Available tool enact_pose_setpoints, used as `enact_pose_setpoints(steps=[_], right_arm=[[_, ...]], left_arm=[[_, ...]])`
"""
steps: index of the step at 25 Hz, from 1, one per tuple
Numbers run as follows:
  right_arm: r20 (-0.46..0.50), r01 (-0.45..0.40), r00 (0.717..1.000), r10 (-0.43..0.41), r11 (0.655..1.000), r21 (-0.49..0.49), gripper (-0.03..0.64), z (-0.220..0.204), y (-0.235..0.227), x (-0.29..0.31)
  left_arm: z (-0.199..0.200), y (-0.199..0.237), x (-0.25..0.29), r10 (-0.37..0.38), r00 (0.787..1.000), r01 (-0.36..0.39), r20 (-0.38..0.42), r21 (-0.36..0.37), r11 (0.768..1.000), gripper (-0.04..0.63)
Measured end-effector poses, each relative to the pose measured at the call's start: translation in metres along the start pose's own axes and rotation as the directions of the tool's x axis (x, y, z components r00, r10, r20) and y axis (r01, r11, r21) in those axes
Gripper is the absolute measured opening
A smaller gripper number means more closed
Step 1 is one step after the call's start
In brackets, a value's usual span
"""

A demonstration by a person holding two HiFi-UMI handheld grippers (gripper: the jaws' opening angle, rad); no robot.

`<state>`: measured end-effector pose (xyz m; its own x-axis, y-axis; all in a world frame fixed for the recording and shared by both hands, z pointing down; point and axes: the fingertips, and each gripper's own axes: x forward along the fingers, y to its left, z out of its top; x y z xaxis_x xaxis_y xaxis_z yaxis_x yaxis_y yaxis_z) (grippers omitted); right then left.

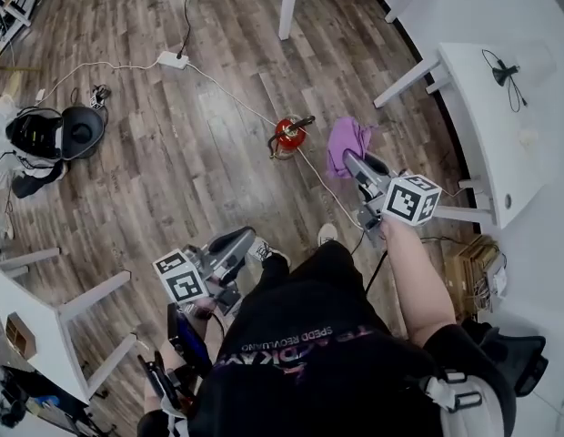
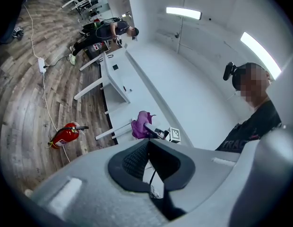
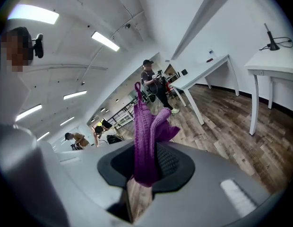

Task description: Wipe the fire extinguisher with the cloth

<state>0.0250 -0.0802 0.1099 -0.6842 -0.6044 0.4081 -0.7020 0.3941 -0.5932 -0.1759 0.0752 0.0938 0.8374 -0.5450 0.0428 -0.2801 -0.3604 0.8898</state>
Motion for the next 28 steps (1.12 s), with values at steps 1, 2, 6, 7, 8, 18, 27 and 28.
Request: enact_pose_setpoints(steps=[1,2,6,7,8,18,27,28], right_arm=[[-0.01,0.019,1.0,-0.019,1.0,0.0,0.077,0.001,-0.009,0.006],[-0.021,0.036,0.999,-0.036,0.999,0.005,0.077,0.002,-0.019,0.011],[-0.083,0.085,0.993,-0.084,0.996,0.007,0.077,0.004,-0.061,0.037],[-0.105,0.093,0.99,-0.093,0.996,0.001,0.077,0.003,-0.072,0.046],[-0.131,0.102,0.986,-0.102,0.995,-0.007,0.077,0.0,-0.085,0.056],[-0.368,0.167,0.899,-0.237,0.963,-0.211,0.075,-0.055,-0.209,0.146],[-0.413,0.183,0.821,-0.393,0.867,-0.463,0.075,-0.112,-0.269,0.226],[-0.403,0.196,0.814,-0.418,0.851,-0.487,0.075,-0.116,-0.276,0.233]], left_arm=[[0.001,0.003,0.0,0.008,1.0,-0.008,0.002,-0.001,1.0,-0.003],[0.002,0.006,0.001,0.015,1.0,-0.015,0.007,-0.003,1.0,-0.003],[0.006,0.019,0.012,0.041,0.998,-0.04,0.045,-0.022,0.999,-0.003],[0.006,0.023,0.017,0.048,0.997,-0.046,0.057,-0.029,0.998,-0.003],[0.005,0.028,0.023,0.057,0.996,-0.055,0.068,-0.038,0.998,-0.003],[-0.03,0.082,0.087,0.154,0.968,-0.136,0.197,-0.102,0.985,-0.003],[-0.084,0.166,0.108,0.167,0.971,-0.139,0.169,-0.165,0.977,-0.003],[-0.088,0.173,0.108,0.156,0.975,-0.131,0.156,-0.157,0.979,-0.003]])
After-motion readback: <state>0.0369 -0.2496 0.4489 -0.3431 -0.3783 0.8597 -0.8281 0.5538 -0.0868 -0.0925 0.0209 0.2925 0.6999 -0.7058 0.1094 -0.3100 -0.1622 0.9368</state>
